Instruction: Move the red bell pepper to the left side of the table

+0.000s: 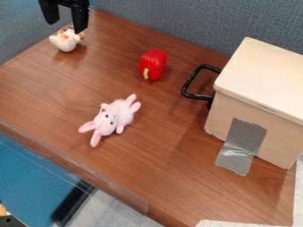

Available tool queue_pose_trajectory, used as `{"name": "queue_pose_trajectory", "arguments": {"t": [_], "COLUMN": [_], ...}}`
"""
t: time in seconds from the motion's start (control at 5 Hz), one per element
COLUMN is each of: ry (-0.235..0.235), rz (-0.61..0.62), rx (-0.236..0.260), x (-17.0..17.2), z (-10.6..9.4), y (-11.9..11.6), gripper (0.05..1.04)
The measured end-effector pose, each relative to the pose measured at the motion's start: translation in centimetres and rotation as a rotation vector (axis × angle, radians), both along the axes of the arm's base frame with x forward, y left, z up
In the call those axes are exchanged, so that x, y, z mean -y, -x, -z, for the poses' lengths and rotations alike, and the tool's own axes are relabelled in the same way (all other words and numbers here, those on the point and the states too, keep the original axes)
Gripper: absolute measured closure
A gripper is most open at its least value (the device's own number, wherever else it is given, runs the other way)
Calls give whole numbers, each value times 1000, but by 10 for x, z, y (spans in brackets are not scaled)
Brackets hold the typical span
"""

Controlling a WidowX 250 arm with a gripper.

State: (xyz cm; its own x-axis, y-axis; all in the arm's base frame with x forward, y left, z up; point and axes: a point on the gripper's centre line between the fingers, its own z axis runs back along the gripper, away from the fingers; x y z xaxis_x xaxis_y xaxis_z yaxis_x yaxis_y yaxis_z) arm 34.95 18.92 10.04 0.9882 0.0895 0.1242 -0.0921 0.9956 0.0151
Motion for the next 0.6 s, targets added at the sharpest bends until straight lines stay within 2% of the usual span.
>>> {"name": "queue_pose_trajectory", "arguments": {"t": [0.2,0.4,0.6], "ry": [27,83,105], "rz": [-8,44,103], "rx": [-31,-36,-18], "x": [2,48,99], "z": [14,15,13], "y": [0,-21,-48], "gripper": [83,83,83]}}
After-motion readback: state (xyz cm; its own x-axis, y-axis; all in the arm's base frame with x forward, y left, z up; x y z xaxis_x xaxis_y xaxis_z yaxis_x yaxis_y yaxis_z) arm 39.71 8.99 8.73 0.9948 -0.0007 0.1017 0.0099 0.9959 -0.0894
